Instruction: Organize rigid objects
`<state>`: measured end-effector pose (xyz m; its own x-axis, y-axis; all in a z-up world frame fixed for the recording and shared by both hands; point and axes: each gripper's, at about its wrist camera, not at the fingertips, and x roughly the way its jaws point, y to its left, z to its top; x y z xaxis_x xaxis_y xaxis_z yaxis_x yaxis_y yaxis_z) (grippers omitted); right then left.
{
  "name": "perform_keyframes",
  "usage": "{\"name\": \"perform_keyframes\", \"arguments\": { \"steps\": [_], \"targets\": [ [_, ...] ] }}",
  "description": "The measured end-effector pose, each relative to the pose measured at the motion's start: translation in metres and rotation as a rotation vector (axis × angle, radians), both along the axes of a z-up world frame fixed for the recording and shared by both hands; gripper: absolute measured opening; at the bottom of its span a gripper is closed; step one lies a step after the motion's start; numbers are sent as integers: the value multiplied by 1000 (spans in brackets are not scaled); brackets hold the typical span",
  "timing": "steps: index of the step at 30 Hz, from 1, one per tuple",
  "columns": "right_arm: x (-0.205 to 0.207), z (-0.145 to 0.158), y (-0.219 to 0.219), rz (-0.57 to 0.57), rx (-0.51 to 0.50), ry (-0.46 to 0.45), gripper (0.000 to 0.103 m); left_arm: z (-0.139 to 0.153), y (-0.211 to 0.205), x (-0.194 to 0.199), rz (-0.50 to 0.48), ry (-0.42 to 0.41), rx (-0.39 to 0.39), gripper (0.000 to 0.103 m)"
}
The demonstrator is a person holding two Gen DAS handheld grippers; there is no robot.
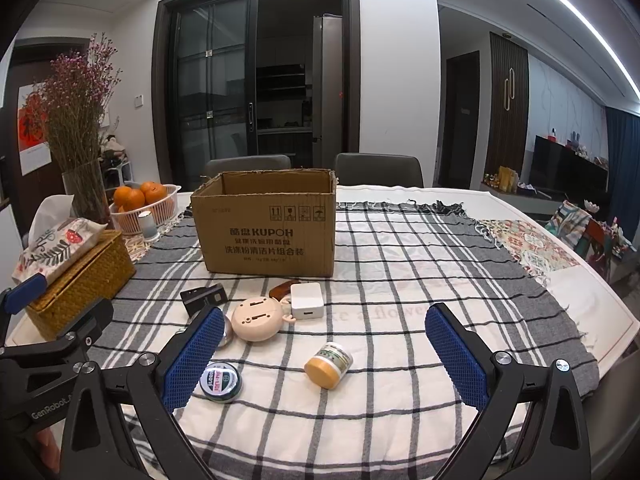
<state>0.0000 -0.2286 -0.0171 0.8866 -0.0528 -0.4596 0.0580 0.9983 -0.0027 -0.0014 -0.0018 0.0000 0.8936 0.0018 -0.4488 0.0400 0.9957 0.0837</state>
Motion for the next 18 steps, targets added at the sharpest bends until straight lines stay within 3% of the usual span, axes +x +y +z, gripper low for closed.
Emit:
{"name": "perform_keyframes", "arguments": {
  "steps": [18],
  "targets": [
    [0, 0, 1, 1, 0, -1, 102, 0, 0, 0, 0, -2, 2, 103]
  ]
}}
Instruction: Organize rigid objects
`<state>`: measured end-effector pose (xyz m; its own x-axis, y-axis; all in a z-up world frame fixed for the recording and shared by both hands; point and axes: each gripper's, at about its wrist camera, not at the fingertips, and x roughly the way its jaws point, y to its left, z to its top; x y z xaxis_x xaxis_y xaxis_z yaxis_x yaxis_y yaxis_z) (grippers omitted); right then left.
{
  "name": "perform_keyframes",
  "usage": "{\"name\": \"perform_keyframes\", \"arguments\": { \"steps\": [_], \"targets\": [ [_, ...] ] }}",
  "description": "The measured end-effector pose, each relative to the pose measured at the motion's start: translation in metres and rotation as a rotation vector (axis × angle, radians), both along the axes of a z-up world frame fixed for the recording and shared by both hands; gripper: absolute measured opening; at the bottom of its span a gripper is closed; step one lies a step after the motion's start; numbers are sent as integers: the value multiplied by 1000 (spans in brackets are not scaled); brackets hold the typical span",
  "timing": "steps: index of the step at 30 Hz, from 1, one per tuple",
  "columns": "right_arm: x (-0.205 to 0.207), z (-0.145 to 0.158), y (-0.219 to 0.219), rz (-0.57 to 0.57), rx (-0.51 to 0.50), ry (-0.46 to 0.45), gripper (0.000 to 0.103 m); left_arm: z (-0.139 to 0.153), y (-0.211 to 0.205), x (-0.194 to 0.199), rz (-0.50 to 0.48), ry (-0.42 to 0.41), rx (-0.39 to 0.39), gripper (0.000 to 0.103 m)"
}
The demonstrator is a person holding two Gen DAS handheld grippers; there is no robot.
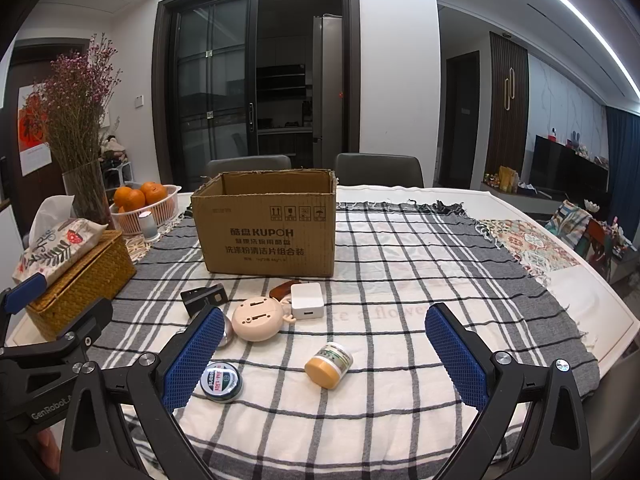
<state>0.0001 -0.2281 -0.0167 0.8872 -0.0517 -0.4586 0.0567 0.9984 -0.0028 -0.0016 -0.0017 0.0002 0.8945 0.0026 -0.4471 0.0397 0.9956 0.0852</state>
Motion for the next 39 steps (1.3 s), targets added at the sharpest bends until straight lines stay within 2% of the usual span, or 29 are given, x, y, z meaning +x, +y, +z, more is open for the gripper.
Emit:
{"name": "perform_keyframes", "arguments": {
  "steps": [28, 39],
  "targets": [
    [0, -1, 0, 0, 2, 0, 102, 2, -1, 0, -5, 0, 2, 103],
    [5, -5, 0, 3, 14, 27, 102, -8, -4, 8, -33, 46, 2, 103]
  ]
}}
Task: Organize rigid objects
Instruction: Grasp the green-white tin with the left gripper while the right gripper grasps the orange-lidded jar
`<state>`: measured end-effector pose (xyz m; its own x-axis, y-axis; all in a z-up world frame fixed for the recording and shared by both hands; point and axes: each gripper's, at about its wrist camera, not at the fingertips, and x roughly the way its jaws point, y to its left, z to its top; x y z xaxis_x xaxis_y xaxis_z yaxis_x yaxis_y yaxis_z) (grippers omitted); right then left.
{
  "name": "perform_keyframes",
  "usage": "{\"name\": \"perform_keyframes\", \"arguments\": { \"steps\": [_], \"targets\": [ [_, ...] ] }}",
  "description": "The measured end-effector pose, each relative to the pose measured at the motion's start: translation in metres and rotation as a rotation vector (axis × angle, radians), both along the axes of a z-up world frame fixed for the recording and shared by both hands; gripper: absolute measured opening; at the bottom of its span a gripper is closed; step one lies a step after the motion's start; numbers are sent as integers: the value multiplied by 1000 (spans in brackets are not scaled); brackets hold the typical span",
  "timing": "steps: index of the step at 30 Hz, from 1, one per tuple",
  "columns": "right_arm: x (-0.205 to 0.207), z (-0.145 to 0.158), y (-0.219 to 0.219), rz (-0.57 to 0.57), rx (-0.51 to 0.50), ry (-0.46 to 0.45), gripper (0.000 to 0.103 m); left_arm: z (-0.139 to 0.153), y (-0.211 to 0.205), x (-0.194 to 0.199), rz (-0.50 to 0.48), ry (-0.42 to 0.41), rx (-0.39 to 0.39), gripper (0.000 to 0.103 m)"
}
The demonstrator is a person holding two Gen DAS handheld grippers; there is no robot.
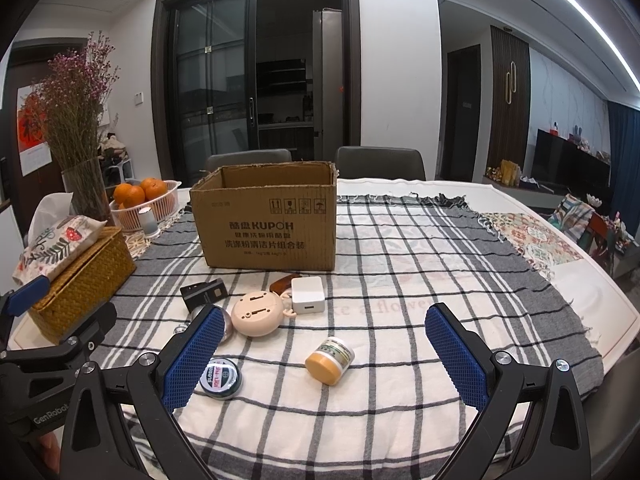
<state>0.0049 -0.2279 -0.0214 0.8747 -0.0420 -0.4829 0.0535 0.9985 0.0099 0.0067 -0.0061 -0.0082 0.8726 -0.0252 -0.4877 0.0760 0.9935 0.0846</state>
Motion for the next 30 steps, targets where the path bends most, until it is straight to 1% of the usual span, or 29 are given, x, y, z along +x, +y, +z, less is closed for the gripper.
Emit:
{"name": "perform_keyframes", "arguments": {
  "steps": [5, 10, 17, 20, 24, 25, 26, 30],
  "targets": [
    [9, -10, -5, 7, 16, 36, 102, -12, -6, 9, -43, 53, 6, 103],
    [23, -25, -11, 23, 40, 96, 102, -29, -18, 19, -132, 120, 15, 103],
    [43, -52, -15, 61, 42, 184, 102, -55, -33, 36, -246, 238, 3, 94],
    [55, -67, -16, 90, 48, 237, 102, -68, -38, 44, -285, 286, 16, 89],
    [68, -83, -18, 119, 47, 285, 102, -82, -46, 52, -343, 334, 20, 84],
    [71, -86, -18, 125, 48, 294, 102, -84, -47, 53, -350, 343, 19, 83],
    [73, -90, -19, 130, 46, 299, 102, -86, -48, 54, -358, 352, 19, 80],
    [81, -99, -19, 154, 13, 309, 101, -95, -51, 60, -382, 388, 23, 77]
  ]
}}
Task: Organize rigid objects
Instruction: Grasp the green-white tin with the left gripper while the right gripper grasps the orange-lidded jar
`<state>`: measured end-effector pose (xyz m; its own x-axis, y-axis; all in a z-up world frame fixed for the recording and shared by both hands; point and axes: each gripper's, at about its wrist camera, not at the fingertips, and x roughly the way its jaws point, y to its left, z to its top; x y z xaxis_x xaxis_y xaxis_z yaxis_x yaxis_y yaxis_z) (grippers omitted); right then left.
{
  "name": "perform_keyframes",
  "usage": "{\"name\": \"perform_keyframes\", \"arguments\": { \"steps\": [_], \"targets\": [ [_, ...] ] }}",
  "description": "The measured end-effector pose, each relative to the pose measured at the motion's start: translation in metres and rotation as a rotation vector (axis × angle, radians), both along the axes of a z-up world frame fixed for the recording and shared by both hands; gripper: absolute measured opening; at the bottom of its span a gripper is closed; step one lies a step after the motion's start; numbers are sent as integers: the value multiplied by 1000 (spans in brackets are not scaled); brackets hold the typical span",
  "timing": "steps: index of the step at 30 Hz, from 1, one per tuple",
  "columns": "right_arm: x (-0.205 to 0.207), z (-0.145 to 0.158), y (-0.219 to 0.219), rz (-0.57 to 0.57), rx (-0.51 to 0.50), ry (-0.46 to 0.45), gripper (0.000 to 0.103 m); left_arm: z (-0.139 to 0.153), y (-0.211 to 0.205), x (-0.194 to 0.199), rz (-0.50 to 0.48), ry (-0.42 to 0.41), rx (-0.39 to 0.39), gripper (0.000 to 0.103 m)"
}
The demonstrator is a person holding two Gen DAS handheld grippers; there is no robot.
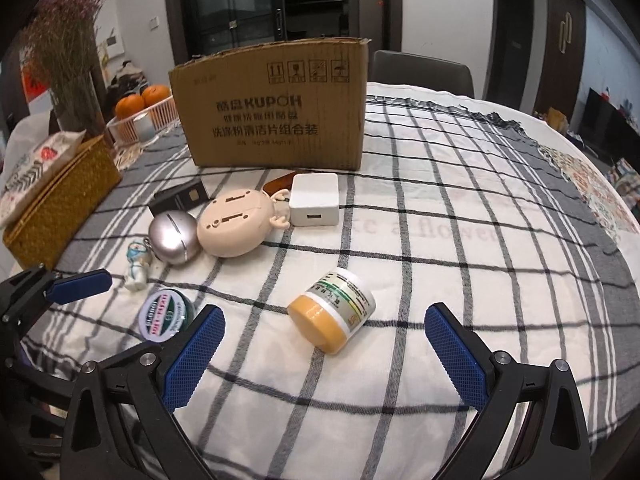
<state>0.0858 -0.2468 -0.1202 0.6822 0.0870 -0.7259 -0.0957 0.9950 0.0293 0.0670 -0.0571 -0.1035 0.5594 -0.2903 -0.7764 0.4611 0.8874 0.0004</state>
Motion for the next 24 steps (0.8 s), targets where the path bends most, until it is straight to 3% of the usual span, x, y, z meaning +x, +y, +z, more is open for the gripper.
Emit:
{"name": "perform_keyframes", "arguments": {
  "steps": [10, 18, 24],
  "targets": [
    [16, -15, -1, 45, -4, 10, 95, -14, -3, 16, 5, 27, 19, 65],
    [27, -25, 0, 58, 0, 40, 78, -22, -2, 24, 6, 63, -9, 51],
    [31, -32, -2, 55, 16, 68, 60, -22, -3, 25, 7, 51, -10, 51]
  ]
}}
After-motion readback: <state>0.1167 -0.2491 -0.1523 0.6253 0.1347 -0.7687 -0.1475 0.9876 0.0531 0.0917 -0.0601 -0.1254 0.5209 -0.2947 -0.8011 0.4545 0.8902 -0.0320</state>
